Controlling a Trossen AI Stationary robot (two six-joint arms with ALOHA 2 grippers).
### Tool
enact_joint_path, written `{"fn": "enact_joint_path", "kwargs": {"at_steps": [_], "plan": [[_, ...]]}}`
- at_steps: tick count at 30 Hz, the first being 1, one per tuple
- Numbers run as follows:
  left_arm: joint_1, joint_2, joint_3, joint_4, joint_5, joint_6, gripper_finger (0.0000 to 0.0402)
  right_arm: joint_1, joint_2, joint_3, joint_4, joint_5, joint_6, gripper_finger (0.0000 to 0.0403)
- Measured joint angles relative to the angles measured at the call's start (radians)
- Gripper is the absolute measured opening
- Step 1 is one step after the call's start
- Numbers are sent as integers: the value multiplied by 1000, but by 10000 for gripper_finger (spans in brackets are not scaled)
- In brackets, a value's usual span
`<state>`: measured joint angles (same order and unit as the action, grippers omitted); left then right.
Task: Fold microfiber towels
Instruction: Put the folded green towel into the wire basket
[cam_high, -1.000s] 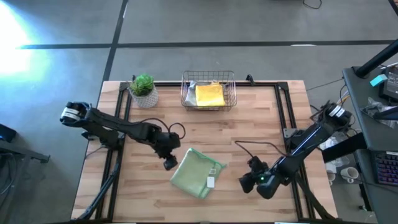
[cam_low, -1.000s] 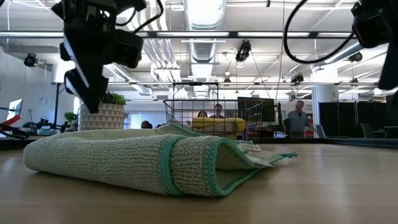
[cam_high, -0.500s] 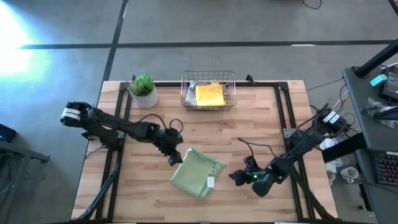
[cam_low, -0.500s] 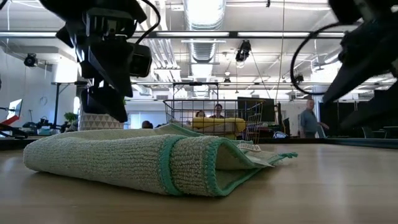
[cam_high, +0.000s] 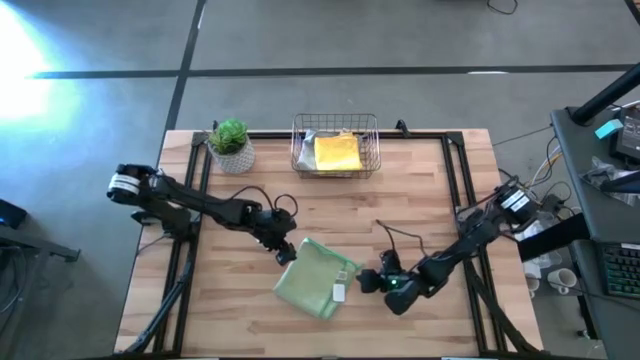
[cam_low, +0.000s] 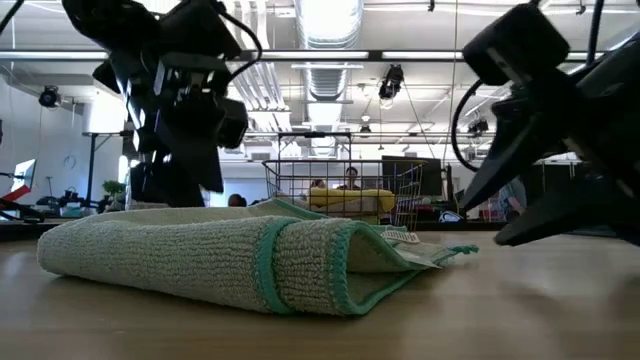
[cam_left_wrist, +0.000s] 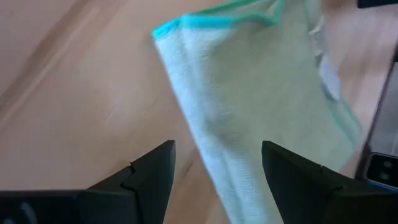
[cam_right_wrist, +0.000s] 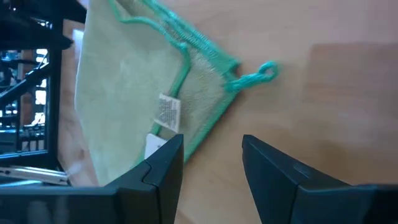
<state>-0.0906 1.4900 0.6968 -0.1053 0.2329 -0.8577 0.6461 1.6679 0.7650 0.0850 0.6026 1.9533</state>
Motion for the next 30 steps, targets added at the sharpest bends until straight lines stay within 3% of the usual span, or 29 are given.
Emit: {"fn": "enact_joint_path", "kwargs": {"at_steps": [10,18,26,30], "plan": [[0,104,-2,114,2,1,223,-55,67,58,-12,-21,-29,155],[0,154,3,166,10,1,223,-139,107,103,-24,-97,-42,155],[-1,177,1,253,12,6,222,-193,201,221,-28,-123,-152,155],[-1,178,1,274,3,10,199,-224,223,264,-27,-137,-238,155]]}}
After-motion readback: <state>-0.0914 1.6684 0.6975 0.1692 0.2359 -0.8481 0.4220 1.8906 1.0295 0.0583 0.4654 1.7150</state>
